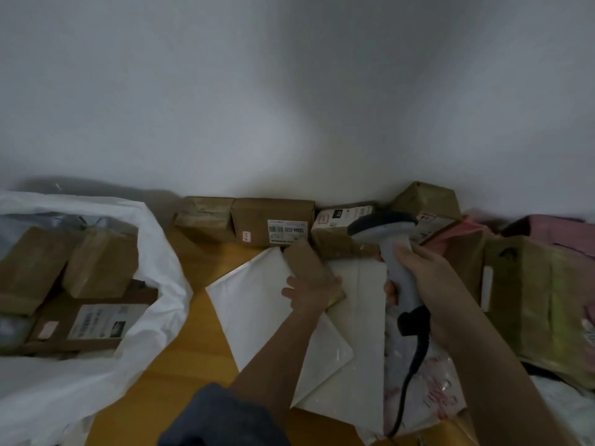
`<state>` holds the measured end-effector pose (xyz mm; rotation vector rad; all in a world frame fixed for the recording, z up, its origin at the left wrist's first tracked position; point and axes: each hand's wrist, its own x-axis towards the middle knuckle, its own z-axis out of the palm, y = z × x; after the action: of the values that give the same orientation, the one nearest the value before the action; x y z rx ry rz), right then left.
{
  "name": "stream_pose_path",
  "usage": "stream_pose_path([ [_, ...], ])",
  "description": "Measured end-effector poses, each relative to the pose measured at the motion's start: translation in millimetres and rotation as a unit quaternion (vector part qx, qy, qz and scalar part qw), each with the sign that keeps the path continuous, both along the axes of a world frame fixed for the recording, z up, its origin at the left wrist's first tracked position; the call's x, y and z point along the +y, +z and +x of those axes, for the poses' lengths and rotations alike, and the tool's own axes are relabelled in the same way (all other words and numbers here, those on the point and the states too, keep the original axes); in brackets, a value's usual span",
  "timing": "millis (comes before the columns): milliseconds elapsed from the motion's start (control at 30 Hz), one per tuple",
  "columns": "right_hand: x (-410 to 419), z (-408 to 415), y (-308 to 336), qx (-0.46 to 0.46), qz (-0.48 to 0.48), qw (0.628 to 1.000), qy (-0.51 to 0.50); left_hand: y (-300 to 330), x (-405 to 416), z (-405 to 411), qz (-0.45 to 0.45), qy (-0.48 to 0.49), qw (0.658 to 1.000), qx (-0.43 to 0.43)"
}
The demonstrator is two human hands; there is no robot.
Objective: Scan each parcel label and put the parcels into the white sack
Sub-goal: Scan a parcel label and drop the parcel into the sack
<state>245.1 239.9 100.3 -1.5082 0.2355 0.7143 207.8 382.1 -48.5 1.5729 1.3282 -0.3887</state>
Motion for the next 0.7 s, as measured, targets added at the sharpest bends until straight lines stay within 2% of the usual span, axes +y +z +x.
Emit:
stream_pose_path([
  [100, -7, 4, -5, 0.005, 0.003, 1.0, -0.012, -8, 2, -1, -0.004, 0.042, 0.999, 0.009],
  [200, -10, 5, -9, 0.013, 0.018, 0.999, -0.025, -2, 15, -18, -0.117, 0.144, 0.982, -0.046],
  [300, -7, 1, -9, 0.025, 0.04, 0.998, -0.04, 20, 28, -43, -0.283, 0.234, 0.918, -0.148],
  [367, -4, -4, -9, 0.024, 0.045, 0.997, -0.055, 38, 33, -60, -0.349, 0.259, 0.877, -0.203],
  [633, 22, -43, 9, -0.018, 0.03, 0.998, -0.05, 91, 40, -111, -0.433, 0.156, 0.804, -0.377],
  [700, 28, -56, 12, -0.031, 0.035, 0.998, -0.039, 101, 42, -121, -0.439, 0.11, 0.795, -0.405],
])
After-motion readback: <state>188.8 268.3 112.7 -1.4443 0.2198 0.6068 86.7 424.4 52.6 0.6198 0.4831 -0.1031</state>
